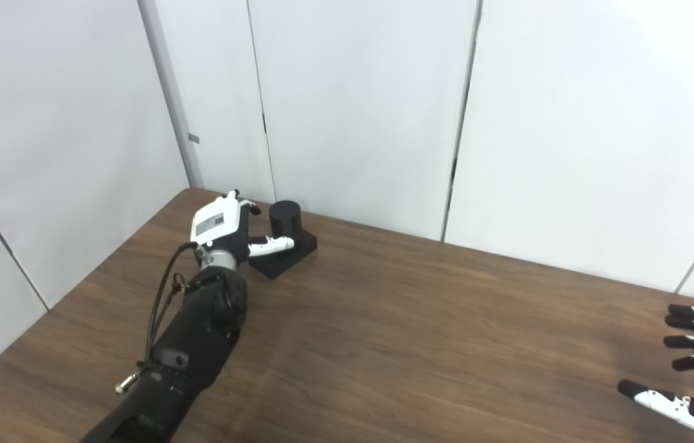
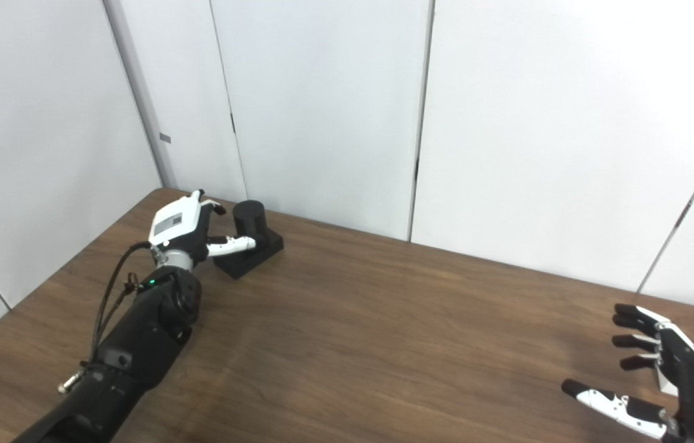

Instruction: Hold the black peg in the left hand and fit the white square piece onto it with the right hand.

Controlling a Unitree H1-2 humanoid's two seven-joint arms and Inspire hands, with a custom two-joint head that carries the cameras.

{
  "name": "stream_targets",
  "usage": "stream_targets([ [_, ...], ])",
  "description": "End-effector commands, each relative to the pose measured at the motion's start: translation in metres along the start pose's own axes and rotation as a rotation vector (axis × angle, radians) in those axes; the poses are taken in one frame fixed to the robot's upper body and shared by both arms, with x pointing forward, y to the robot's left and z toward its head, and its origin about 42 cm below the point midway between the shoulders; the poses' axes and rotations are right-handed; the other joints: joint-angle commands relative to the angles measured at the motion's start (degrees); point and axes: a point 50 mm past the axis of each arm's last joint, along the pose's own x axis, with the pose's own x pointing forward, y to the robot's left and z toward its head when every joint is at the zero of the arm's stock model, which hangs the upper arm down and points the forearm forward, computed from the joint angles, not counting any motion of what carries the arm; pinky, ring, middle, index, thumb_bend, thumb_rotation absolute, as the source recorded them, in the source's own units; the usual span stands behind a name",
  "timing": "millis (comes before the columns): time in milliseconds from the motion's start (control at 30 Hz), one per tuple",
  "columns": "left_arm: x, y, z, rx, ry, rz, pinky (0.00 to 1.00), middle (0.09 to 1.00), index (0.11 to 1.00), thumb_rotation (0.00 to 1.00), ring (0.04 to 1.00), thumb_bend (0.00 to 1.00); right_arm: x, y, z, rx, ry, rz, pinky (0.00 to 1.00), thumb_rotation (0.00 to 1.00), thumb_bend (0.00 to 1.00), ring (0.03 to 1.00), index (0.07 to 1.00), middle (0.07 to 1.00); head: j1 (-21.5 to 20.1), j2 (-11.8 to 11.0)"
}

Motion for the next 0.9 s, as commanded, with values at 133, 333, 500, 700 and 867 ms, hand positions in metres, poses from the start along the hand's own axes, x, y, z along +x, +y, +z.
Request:
stream_targets([
  [133,0.01,0.019,0.01,0.043,-0.019,0.065,1.0,1.0,0.776,0.68,1.0,1.0,0.009,-0.009,0.016,-0.008,-0.071,-0.024,0.49,0.0,0.59,0.638,0.724,0.717,0.1,0.0],
  [333,0.008,0.009,0.008,0.071,-0.01,0.043,1.0,1.0,0.769,0.67,1.0,1.0,0.01,-0.01,0.019,-0.015,-0.078,-0.031,0.49,0.0,0.59,0.635,0.72,0.714,-0.3,0.5],
  [500,0.011,0.002,0.005,0.066,0.01,0.02,1.0,1.0,0.772,0.65,1.0,1.0,0.01,-0.01,0.02,-0.011,-0.075,-0.031,0.49,0.0,0.59,0.634,0.72,0.714,-0.3,0.6],
  [700,0.017,-0.003,-0.001,0.074,0.041,-0.009,1.0,1.0,0.777,0.63,1.0,1.0,0.01,-0.01,0.021,-0.012,-0.076,-0.032,0.5,0.0,0.59,0.635,0.722,0.715,-0.5,0.6],
  [867,0.018,-0.006,-0.003,0.074,0.049,-0.029,1.0,1.0,0.783,0.63,1.0,1.0,0.01,-0.012,0.021,-0.018,-0.078,-0.031,0.5,0.0,0.58,0.64,0.725,0.717,-0.5,0.7],
])
